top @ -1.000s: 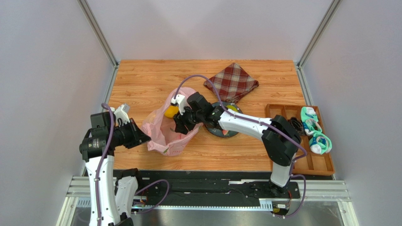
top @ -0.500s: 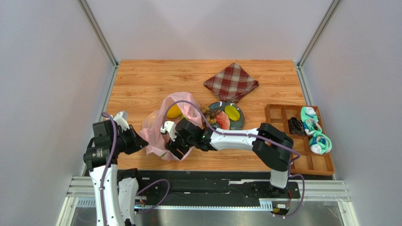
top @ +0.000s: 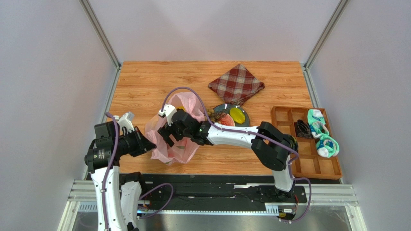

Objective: Take the fake fruits out of the plastic bag

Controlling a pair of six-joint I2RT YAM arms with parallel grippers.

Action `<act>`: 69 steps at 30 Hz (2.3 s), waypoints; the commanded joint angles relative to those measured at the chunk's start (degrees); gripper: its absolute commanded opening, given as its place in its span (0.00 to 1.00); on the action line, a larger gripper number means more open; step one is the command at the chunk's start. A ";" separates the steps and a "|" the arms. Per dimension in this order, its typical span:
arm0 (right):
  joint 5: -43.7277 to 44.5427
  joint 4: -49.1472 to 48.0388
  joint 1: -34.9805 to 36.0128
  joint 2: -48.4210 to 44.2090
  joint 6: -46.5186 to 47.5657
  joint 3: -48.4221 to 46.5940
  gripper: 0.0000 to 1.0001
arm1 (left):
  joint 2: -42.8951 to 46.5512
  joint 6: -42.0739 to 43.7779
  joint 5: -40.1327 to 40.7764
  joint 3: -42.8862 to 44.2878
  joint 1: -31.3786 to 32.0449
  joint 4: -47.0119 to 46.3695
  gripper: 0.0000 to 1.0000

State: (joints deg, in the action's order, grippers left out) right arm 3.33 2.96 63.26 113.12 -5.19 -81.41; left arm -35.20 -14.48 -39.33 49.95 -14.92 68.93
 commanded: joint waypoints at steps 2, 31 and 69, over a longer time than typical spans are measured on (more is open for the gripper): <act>-10.60 -2.44 -0.34 6.66 -3.33 -7.08 0.99 | -0.31 4.19 -7.16 4.79 -0.46 0.77 0.00; -14.57 -7.80 -1.48 31.99 -16.61 -34.00 0.60 | -1.28 11.41 -19.47 6.65 1.47 1.48 0.00; -7.55 9.34 -1.83 3.69 21.99 -3.15 0.52 | -3.91 -3.19 4.87 -0.73 1.46 -8.91 0.00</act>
State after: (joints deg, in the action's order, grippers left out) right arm -11.90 15.51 56.99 115.48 13.58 -88.01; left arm -39.09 -17.74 -39.79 48.40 -14.41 55.16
